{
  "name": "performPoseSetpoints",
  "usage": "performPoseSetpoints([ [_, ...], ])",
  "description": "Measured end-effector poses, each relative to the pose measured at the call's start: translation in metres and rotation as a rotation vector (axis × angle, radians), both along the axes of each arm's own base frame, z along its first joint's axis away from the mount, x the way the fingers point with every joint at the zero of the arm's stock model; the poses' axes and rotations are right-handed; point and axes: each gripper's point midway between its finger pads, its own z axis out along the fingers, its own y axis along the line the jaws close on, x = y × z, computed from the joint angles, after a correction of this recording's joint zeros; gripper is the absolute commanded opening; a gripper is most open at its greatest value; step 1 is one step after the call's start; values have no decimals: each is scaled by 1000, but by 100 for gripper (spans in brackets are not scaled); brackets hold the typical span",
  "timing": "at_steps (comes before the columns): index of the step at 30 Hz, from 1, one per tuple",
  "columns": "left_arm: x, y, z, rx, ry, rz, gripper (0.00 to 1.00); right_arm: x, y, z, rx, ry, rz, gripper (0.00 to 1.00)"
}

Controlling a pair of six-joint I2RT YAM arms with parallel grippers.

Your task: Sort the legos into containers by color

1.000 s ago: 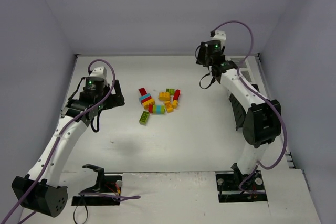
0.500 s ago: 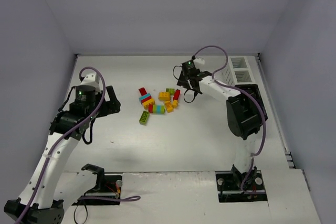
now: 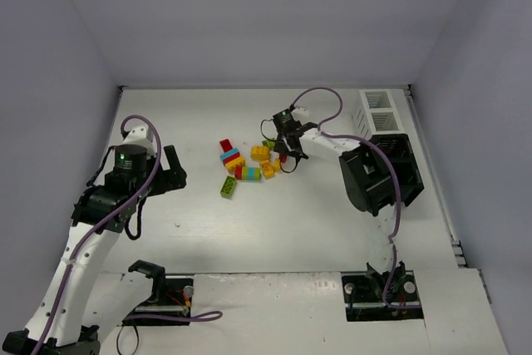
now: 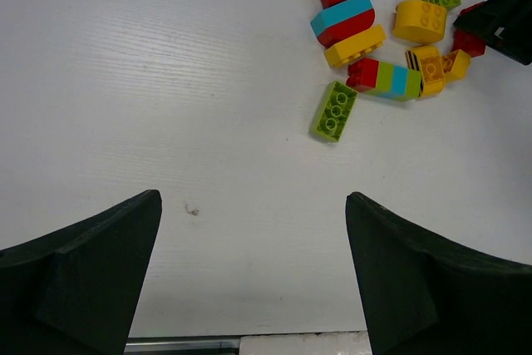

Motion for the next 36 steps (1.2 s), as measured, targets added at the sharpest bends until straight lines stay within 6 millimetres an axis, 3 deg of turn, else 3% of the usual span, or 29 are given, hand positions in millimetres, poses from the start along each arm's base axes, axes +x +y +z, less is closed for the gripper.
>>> performPoseSetpoints([
  [1, 0, 1, 0, 2, 1, 2, 85, 1, -1, 0, -8, -4, 1, 8],
  [2, -1, 1, -1, 4, 3, 4, 85, 1, -1, 0, -9, -4, 2, 8],
  [3, -1, 1, -1, 5, 4, 5, 85, 1, -3, 0, -18, -6, 4, 0],
  [8, 0, 2, -1, 9, 5, 8, 85, 6, -17, 5, -117, -38, 49, 0],
  [12, 4, 1, -2, 13, 4, 7, 85, 14, -41, 32, -183, -117, 84, 0],
  [15, 10, 0, -3, 13, 5, 6, 85, 28, -80, 73, -193, -219, 65, 0],
  [20, 21, -5, -3, 4, -4, -3, 85, 50, -181, 155, -234, -417, -72, 0],
  [23, 26, -8, -3, -3, -10, -10, 85, 56, -222, 183, -274, -491, -112, 0],
  [36, 39, -13, -10, 3, 6, -20, 85, 52, -302, 166, -336, -457, -142, 0],
])
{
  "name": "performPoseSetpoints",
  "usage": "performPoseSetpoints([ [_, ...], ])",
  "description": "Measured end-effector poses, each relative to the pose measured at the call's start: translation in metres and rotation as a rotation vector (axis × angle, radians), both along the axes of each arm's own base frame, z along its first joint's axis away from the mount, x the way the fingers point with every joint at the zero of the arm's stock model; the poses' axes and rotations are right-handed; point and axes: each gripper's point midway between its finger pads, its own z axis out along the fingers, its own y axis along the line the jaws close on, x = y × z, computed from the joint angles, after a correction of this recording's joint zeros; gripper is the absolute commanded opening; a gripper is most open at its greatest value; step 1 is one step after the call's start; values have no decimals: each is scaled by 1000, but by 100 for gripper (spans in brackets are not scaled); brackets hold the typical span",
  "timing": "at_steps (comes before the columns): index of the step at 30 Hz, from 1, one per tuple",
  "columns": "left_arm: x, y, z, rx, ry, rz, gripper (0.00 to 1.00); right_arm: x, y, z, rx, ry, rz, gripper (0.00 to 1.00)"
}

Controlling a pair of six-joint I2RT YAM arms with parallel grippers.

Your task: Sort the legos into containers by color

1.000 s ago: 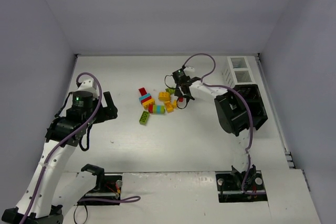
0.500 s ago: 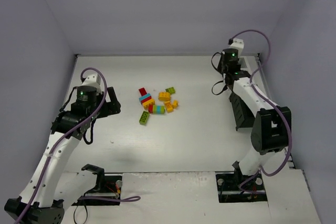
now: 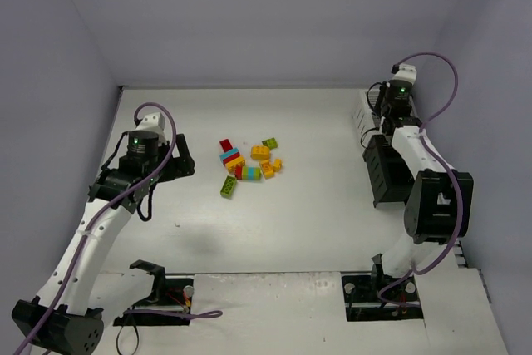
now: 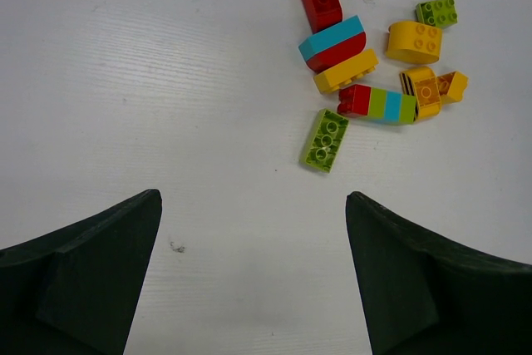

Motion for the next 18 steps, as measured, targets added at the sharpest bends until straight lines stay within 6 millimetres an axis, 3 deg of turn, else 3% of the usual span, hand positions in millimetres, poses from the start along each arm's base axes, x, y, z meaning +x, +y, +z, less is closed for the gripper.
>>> performPoseSetpoints([
  [5, 2, -1, -1, -2, 2, -3, 85, 0, -23, -1, 3, -6, -26, 9],
  [10, 3, -2, -3, -3, 10, -6, 85, 4, -20, -16, 13, 21, 1, 22],
  [17, 3, -4, -5, -8, 17, -13, 85, 6, -15, -23, 20, 35, 24, 57],
  [18, 3, -4, -5, -8, 17, -13, 85, 6, -15, -23, 22, 34, 28, 58],
])
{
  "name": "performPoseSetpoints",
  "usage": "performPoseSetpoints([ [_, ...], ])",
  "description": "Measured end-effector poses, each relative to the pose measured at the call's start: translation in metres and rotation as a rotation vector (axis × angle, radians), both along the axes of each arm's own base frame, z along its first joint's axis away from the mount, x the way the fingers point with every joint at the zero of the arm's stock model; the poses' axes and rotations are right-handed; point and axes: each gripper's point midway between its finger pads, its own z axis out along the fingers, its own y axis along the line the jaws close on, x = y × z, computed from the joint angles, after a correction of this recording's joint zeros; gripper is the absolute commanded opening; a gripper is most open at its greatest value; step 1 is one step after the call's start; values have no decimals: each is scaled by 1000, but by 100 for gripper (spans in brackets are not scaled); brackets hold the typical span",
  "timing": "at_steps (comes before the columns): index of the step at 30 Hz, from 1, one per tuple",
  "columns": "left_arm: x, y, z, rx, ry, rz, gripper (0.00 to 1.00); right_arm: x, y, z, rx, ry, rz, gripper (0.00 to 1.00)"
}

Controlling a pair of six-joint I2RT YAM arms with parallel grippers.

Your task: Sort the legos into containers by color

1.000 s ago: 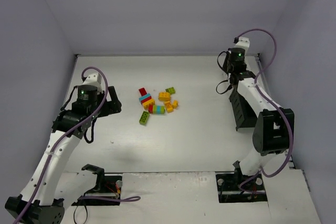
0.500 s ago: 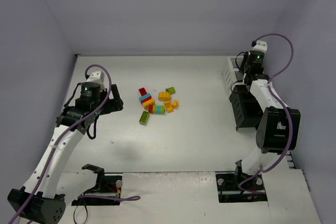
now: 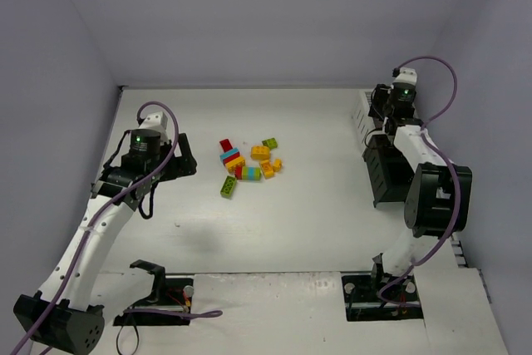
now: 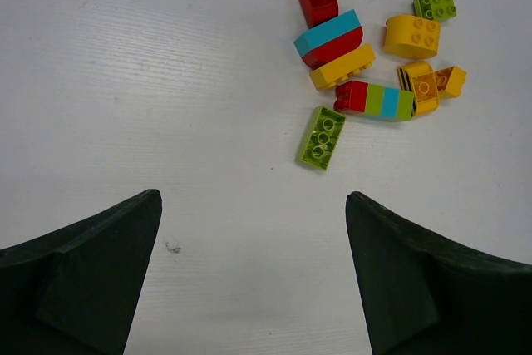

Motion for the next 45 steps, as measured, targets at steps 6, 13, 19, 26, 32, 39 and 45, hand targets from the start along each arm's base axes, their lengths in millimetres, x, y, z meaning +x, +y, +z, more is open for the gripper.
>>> performPoseSetpoints([
  [6, 1, 0, -2, 1, 7, 0, 85, 1, 11, 2, 24, -6, 40, 62],
  [13, 16, -6, -10, 3, 54, 5, 85, -3, 82, 38, 70, -78, 180, 61],
  [19, 63, -24, -3, -53, 87, 39, 84, -16, 176, 51, 148, -99, 360, 61],
  [26, 135, -54, -32, -102, 206, 119, 84, -30, 191, 35, 218, -40, 347, 61],
  [32, 170, -78, -93, -83, 335, 166, 83, -52, 186, 17, 237, 23, 320, 61],
  [39, 194, -98, -147, -26, 418, 193, 73, -70, 182, 21, 246, 19, 316, 61],
  [45, 197, -102, -176, 10, 460, 216, 61, -82, 179, 14, 249, 35, 312, 61],
])
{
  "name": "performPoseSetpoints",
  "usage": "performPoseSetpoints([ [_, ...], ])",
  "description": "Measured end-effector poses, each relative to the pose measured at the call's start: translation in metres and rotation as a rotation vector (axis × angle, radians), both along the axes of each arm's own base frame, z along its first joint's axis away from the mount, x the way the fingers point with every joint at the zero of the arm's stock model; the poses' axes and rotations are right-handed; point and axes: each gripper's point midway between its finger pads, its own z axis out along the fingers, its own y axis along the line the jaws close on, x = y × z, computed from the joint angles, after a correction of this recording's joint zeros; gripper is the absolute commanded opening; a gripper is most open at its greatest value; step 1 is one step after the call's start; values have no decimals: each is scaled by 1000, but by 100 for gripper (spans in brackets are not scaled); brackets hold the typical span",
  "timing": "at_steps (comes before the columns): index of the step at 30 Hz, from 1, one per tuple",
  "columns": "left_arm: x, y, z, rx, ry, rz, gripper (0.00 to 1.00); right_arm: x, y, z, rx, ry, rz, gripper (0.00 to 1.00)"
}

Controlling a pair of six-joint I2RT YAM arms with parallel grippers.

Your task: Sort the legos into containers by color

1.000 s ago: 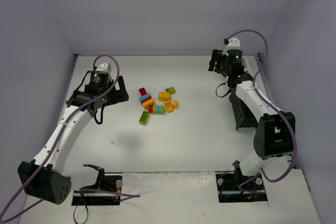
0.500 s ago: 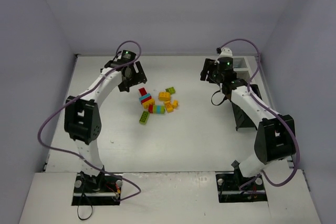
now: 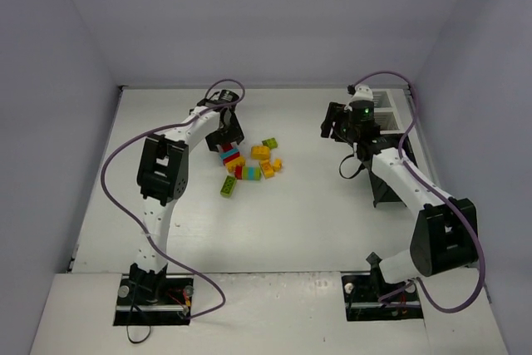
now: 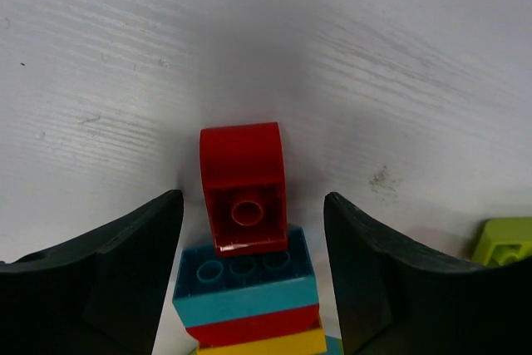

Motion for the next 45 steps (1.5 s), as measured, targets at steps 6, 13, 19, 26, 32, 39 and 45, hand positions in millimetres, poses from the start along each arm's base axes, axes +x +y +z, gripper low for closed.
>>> performPoseSetpoints([
  [6, 0, 5, -9, 30, 14, 9, 25, -7, -1, -9, -2, 25, 3, 61],
  [13, 2, 10, -1, 70, -29, -86, 0, -9, 7, -5, 19, 28, 42, 59],
  [19, -12, 5, 52, 54, -236, -398, 0, -6, 38, 26, 88, 2, 170, 59],
  [26, -25, -25, 174, 11, -677, -777, 0, 1, 103, 82, 215, -53, 411, 64],
  [32, -56, -53, 204, -4, -837, -1041, 0, -8, 147, 101, 306, -37, 585, 65],
  [39, -89, -84, 203, 2, -885, -1252, 0, -31, 185, 104, 355, 1, 730, 64],
  [45, -101, -92, 220, 17, -946, -1312, 0, -47, 202, 104, 367, 17, 794, 62],
])
